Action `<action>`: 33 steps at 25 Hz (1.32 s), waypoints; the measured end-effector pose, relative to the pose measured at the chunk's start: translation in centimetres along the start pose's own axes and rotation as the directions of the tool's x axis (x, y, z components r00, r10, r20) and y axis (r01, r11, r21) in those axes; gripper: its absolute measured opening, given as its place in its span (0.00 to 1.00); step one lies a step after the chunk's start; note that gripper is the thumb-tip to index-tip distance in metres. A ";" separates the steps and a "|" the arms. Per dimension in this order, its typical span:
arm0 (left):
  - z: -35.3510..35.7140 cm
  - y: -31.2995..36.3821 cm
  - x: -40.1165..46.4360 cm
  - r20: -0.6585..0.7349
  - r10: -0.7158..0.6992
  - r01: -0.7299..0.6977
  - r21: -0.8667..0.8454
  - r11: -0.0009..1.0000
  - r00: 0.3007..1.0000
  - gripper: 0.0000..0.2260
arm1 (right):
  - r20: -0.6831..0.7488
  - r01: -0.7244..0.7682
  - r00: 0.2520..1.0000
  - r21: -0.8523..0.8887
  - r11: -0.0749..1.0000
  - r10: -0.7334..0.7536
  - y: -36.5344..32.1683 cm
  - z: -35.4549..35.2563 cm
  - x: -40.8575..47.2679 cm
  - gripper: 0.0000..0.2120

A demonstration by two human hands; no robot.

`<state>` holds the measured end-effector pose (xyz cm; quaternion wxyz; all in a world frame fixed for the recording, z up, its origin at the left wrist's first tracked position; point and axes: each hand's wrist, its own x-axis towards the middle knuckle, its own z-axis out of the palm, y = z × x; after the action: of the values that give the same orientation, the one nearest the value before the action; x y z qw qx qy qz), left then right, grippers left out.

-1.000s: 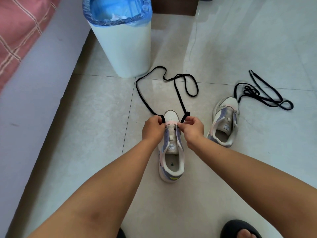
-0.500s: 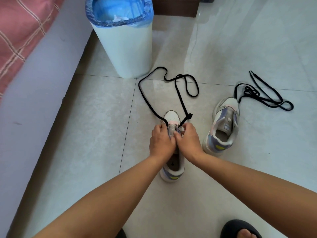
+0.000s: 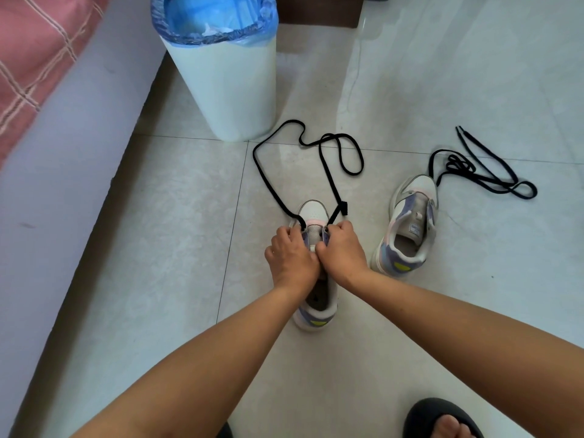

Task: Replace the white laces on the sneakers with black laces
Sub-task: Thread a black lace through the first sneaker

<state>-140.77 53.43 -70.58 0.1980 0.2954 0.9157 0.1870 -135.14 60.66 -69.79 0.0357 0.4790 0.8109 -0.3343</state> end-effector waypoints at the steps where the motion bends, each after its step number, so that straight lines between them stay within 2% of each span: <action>1: -0.2 0.0 0.1 0.004 -0.015 0.015 -0.017 1.000 1.000 0.20 | 0.013 0.008 1.000 0.001 1.000 -0.008 0.0 -0.1 0.2 0.09; 4: -1.3 -0.2 0.7 0.042 -0.039 0.041 -0.029 0.999 0.998 0.19 | 0.056 0.081 0.996 -0.126 0.989 -0.074 0.2 -0.6 0.7 0.10; 6: -2.0 -0.6 1.1 0.080 -0.005 0.005 0.008 1.000 0.997 0.18 | 0.066 0.120 0.992 -0.233 0.965 -0.108 0.5 -1.2 0.8 0.10; 11: -2.7 -1.1 1.8 0.173 0.031 -0.033 0.006 0.999 0.984 0.18 | 0.045 0.161 0.987 -0.341 0.926 -0.156 0.7 -1.4 0.6 0.10; 17: -2.5 -0.6 1.7 0.168 0.050 -0.047 -0.017 0.999 0.984 0.19 | 0.070 0.187 0.981 -0.605 0.774 -0.182 -0.5 -0.9 0.9 0.14; 20: -2.8 -0.2 2.2 0.185 0.036 -0.028 -0.047 0.998 0.982 0.15 | 0.139 0.208 0.978 -0.588 0.782 -0.156 -0.8 -1.7 1.7 0.13; 22: -3.1 -0.4 2.7 0.214 0.017 0.012 -0.133 0.991 0.977 0.12 | 0.157 0.216 0.975 -0.538 0.815 -0.154 0.0 -2.1 2.4 0.11; 24: -3.6 -0.8 2.8 0.251 0.028 0.040 -0.260 0.965 0.968 0.11 | 0.081 0.253 0.966 -0.498 0.829 -0.246 1.0 -1.9 2.5 0.08; 25: -3.9 -0.8 2.8 0.267 0.040 0.045 -0.304 0.952 0.963 0.11 | -0.005 0.325 0.926 -0.501 0.802 -0.379 1.5 -1.7 2.3 0.08; 26: -4.1 -0.8 2.8 0.279 0.047 0.052 -0.336 0.940 0.959 0.11 | -0.031 0.403 0.867 -0.544 0.736 -0.497 1.8 -1.4 2.2 0.10; 28: -4.2 -1.0 3.0 0.294 0.053 0.070 -0.392 0.917 0.954 0.11 | 0.029 0.488 0.760 -0.684 0.541 -0.650 2.2 -1.4 2.2 0.13; 31: -4.1 -1.1 3.1 0.315 0.038 0.107 -0.430 0.896 0.948 0.10 | 0.151 0.535 0.664 -0.779 0.325 -0.732 2.0 -1.4 2.3 0.07; 33: -4.1 -1.3 3.2 0.324 0.028 0.125 -0.443 0.888 0.946 0.10 | 0.154 0.515 0.659 -0.806 0.292 -0.737 1.7 -1.4 2.4 0.05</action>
<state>-145.65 53.49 -68.51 0.4131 0.2435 0.8082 0.3418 -134.71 63.85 -70.53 0.0094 0.0865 0.9861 0.1416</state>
